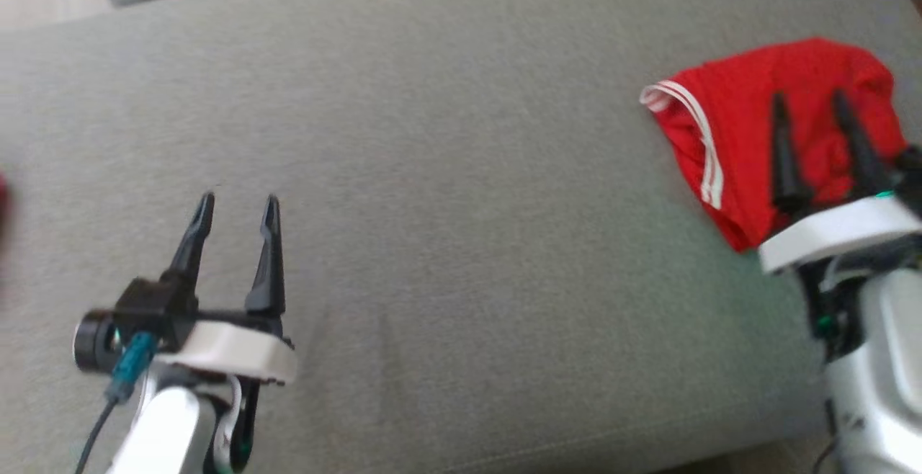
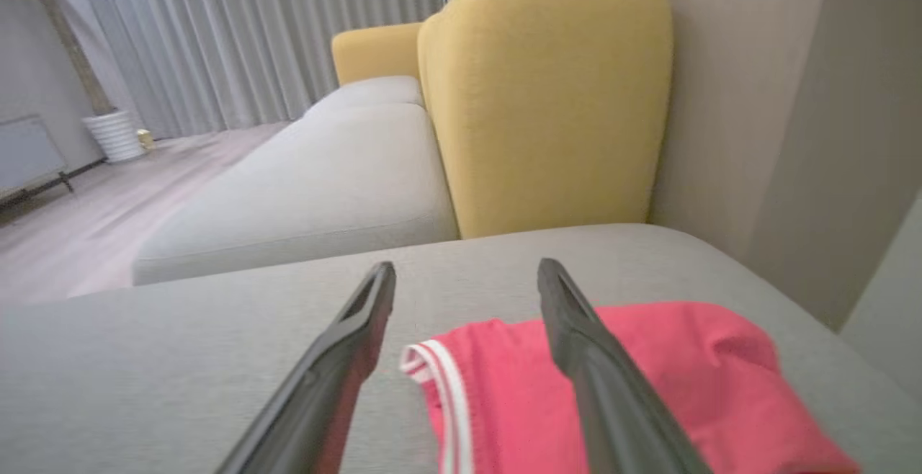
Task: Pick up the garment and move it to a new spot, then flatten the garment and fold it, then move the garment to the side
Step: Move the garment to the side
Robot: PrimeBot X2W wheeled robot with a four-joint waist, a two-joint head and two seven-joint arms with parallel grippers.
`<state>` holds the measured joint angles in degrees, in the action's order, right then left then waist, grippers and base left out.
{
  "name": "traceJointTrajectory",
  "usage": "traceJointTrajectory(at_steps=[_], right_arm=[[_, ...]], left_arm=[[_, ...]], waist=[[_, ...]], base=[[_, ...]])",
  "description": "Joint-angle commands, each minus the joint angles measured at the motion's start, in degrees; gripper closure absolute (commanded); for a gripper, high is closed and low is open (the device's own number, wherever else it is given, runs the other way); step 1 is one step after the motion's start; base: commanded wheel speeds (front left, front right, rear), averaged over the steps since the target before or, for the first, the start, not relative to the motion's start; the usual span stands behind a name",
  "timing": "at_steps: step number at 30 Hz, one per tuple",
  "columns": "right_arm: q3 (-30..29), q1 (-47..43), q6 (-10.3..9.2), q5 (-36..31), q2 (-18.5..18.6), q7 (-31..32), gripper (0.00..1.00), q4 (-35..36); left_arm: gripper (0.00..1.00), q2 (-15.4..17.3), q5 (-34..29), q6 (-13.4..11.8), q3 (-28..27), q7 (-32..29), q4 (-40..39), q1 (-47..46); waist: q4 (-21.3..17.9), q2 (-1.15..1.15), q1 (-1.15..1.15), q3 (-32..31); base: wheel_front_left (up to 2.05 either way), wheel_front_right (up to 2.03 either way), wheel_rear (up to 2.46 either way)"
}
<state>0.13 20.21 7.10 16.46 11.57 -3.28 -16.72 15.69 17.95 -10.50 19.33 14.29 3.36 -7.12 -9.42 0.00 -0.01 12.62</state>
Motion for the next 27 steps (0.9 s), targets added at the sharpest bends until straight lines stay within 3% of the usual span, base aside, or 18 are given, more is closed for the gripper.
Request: traceJointTrajectory(at_steps=[1,6,13,27], right_arm=[[2.3,-1.5,0.39,-0.8,-1.2,1.1,0.00,6.2],[4.8,-6.4,0.39,-2.4,-4.0,4.1,0.00,12.4],[5.6,-11.9,0.39,-3.6,-5.5,5.7,0.00,15.0],[2.4,-22.5,0.39,-6.5,-5.5,8.1,0.00,22.1]], left_arm=[[0.00,0.5,0.6,-0.9,-2.8,0.6,-1.9,0.3],[0.00,0.8,1.4,-1.6,-3.7,0.7,-1.7,3.2],[0.00,1.3,1.7,-2.2,-3.4,-0.1,-2.2,6.4],[0.00,2.2,1.7,-3.5,-2.4,-1.6,-2.4,10.9]], waist=[[3.1,0.00,0.01,-2.8],[5.7,0.00,0.01,-5.4],[7.7,0.00,0.01,-8.4],[9.0,0.00,0.01,-13.6]], base=[[0.00,0.00,0.00],[0.00,0.00,0.00],[0.00,0.00,0.00],[0.00,0.00,0.00]])
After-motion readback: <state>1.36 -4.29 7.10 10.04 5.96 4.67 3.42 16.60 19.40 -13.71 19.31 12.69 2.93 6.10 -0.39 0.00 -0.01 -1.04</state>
